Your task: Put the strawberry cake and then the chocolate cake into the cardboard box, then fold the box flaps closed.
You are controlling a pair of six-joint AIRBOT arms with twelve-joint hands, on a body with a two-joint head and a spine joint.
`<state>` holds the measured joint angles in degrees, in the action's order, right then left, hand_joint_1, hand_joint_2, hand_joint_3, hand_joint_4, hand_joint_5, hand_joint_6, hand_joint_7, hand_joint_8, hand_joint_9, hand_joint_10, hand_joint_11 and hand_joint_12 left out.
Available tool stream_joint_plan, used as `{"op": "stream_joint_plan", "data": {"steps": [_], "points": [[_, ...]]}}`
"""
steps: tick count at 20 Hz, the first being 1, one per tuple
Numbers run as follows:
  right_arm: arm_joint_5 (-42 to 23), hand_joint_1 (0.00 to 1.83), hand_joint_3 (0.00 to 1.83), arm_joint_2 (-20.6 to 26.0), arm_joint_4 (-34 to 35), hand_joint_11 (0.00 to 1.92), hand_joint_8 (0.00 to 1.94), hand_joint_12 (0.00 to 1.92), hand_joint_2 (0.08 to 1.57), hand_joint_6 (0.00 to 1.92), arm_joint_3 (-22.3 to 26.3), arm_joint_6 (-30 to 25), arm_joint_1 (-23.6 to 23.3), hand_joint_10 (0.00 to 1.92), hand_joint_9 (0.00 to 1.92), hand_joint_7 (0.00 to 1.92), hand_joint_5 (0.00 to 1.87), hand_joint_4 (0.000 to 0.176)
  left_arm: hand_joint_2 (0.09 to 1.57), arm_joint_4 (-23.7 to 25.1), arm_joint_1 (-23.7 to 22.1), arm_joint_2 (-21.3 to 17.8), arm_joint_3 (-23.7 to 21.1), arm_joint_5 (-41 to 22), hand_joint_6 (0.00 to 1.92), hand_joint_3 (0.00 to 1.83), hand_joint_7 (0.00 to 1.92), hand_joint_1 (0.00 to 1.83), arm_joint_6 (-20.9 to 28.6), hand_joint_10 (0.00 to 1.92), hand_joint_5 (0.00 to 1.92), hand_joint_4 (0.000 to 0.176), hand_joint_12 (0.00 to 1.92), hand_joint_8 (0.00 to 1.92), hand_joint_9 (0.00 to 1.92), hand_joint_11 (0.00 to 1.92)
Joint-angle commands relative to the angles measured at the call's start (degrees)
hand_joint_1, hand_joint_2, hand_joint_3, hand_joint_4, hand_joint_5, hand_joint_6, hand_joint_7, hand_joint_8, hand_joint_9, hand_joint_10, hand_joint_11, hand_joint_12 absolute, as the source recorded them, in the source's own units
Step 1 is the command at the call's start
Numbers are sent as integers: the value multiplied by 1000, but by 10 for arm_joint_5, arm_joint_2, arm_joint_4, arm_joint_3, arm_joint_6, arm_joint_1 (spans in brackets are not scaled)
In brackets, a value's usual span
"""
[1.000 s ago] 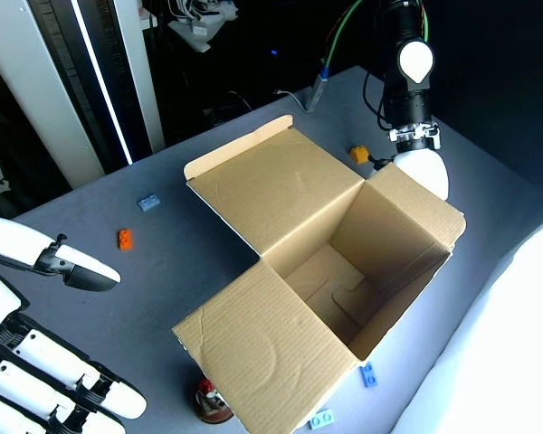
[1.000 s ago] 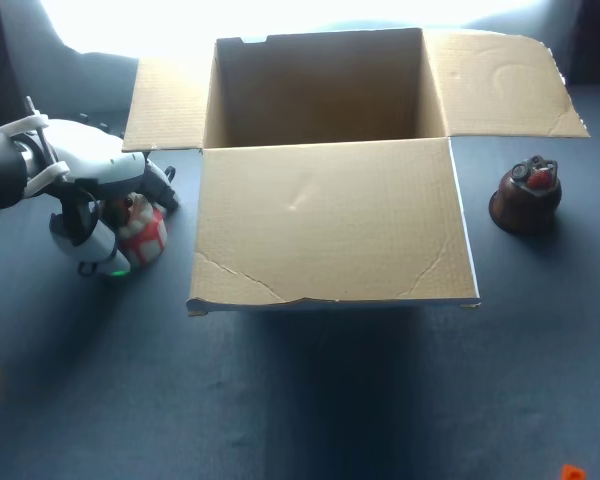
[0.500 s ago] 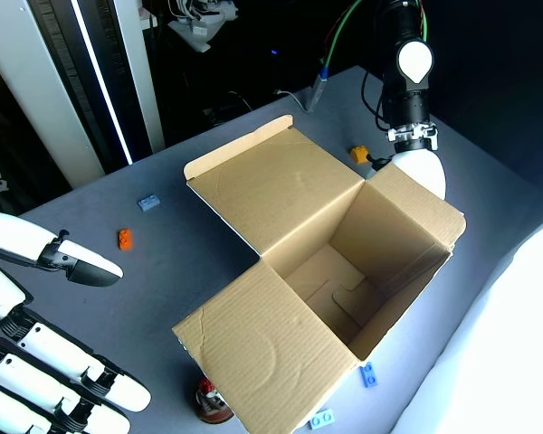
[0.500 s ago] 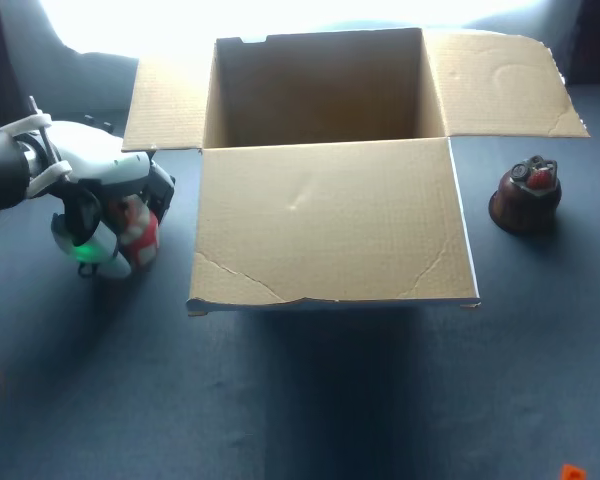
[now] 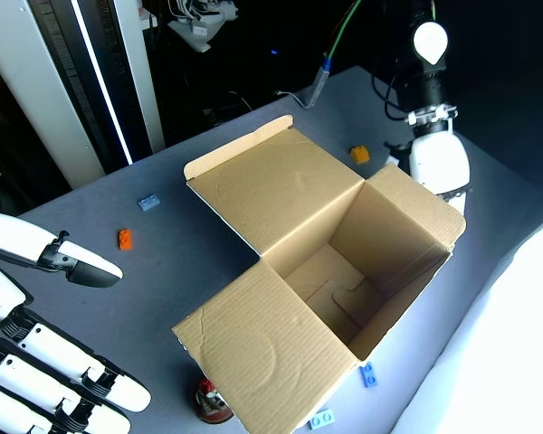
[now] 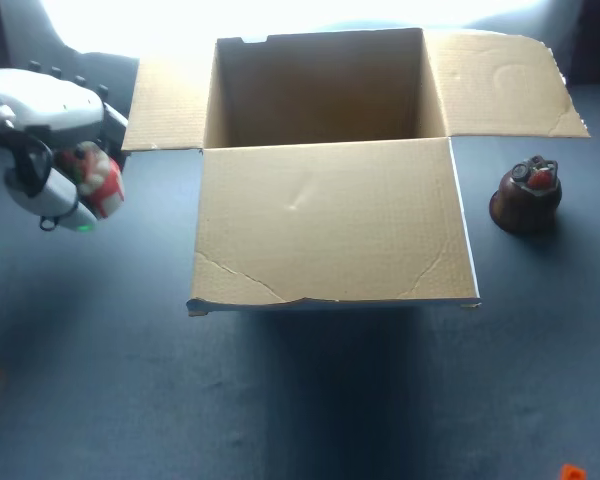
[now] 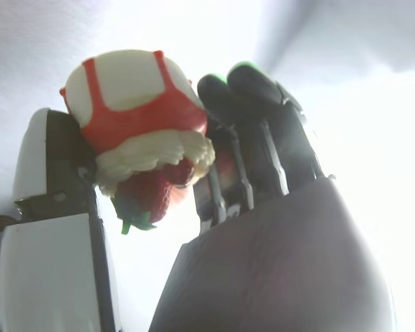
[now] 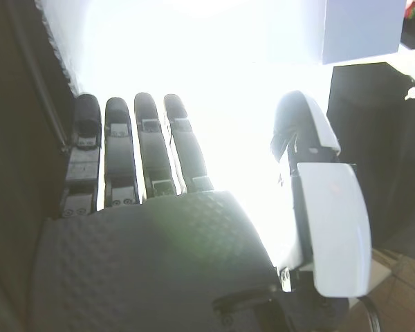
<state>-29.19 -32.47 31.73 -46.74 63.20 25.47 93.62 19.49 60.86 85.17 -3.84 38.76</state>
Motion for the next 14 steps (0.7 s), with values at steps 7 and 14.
{"op": "stream_joint_plan", "data": {"steps": [7,14], "points": [[-63,224,0,11,-5,0,5,573,1204,7,-1,-1,-7,10,144,165,187,0,1280,-1,-42,-34,-6,5,1387,0,680,1122,-1,1549,670,13,1766,1548,454,369],[-63,136,2,11,-5,0,0,677,1198,0,-1,-1,-7,14,172,175,173,0,1253,18,-92,-40,-4,-2,1241,0,714,1157,-1,1494,729,0,1718,1557,492,417]]}}
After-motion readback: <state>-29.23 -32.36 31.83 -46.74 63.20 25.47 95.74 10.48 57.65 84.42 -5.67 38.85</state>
